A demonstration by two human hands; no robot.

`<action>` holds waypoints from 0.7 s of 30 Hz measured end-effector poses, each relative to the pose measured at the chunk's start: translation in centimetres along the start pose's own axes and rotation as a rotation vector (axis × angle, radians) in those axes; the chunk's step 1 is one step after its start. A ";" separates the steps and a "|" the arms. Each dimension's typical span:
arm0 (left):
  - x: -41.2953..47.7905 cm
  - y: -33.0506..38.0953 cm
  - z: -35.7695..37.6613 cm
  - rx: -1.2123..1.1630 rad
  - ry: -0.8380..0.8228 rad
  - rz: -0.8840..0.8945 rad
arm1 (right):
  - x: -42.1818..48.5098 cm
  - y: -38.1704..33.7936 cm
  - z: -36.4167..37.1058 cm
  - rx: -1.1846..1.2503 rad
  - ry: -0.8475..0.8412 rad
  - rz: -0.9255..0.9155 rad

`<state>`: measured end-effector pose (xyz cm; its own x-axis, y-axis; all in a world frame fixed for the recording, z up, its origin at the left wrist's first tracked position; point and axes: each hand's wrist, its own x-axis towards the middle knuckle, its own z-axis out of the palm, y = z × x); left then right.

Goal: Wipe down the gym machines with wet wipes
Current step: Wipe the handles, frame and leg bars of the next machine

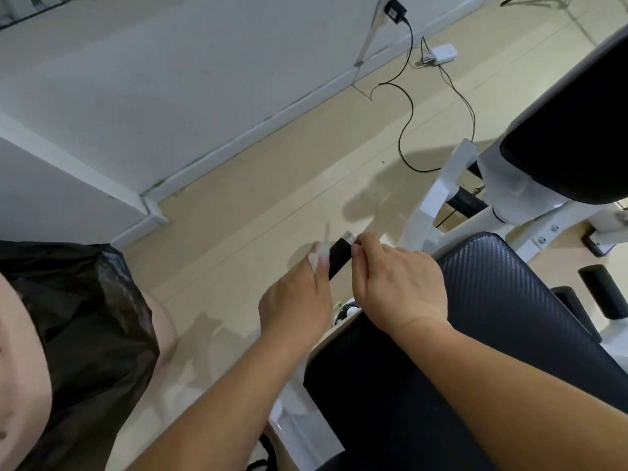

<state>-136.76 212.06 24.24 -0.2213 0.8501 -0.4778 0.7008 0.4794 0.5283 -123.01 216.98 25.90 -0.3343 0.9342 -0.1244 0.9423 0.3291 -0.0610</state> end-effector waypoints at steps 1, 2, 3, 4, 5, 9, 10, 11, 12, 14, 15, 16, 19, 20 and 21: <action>1.4 0.5 -0.6 -0.110 -0.066 -0.105 | 0.0 0.0 0.1 -0.004 0.004 -0.001; 2.5 1.0 -1.2 -0.270 -0.149 -0.199 | 0.0 0.0 0.0 -0.008 0.004 0.001; 3.3 1.1 -1.7 -0.438 -0.272 -0.278 | 0.1 0.0 0.0 -0.010 0.000 0.002; 3.7 1.1 -2.3 -0.578 -0.400 -0.347 | 0.1 0.0 0.0 -0.010 -0.003 0.003; 3.9 0.8 -2.7 -0.672 -0.513 -0.392 | 0.1 0.0 0.0 -0.006 -0.008 0.004; 3.4 0.6 -2.3 -0.487 -0.401 -0.335 | 0.1 0.0 0.1 0.013 0.010 0.001; 2.8 0.8 -1.9 -0.323 -0.244 -0.282 | 0.2 0.0 0.1 0.009 0.011 0.001; 1.8 1.1 -1.4 -0.174 -0.094 -0.237 | 0.3 0.0 0.2 0.005 0.009 -0.002; 0.3 1.2 -1.0 -0.101 0.035 -0.186 | 0.3 0.0 0.3 0.005 0.009 -0.006; -3.2 1.3 -0.6 -0.103 0.186 -0.063 | 0.2 0.1 0.3 -0.002 0.017 0.000; -4.6 1.1 -0.9 -0.103 0.193 -0.005 | 0.1 0.1 0.3 -0.008 0.016 0.006; -5.5 0.8 -1.6 -0.093 0.181 0.035 | 0.1 0.1 0.3 -0.012 0.009 0.008; -4.3 -1.1 -4.3 -0.158 0.216 0.013 | 0.0 0.1 0.1 -0.009 -0.004 0.000; -3.1 -1.9 -5.2 -0.192 0.270 -0.029 | 0.0 0.1 0.1 -0.009 0.000 0.000; -1.9 -2.5 -5.8 -0.214 0.328 -0.058 | 0.0 0.1 0.1 -0.009 0.004 0.001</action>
<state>-142.05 210.50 27.91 -0.4853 0.8284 -0.2798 0.5317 0.5336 0.6577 -122.97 217.01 25.77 -0.3329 0.9352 -0.1204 0.9429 0.3289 -0.0523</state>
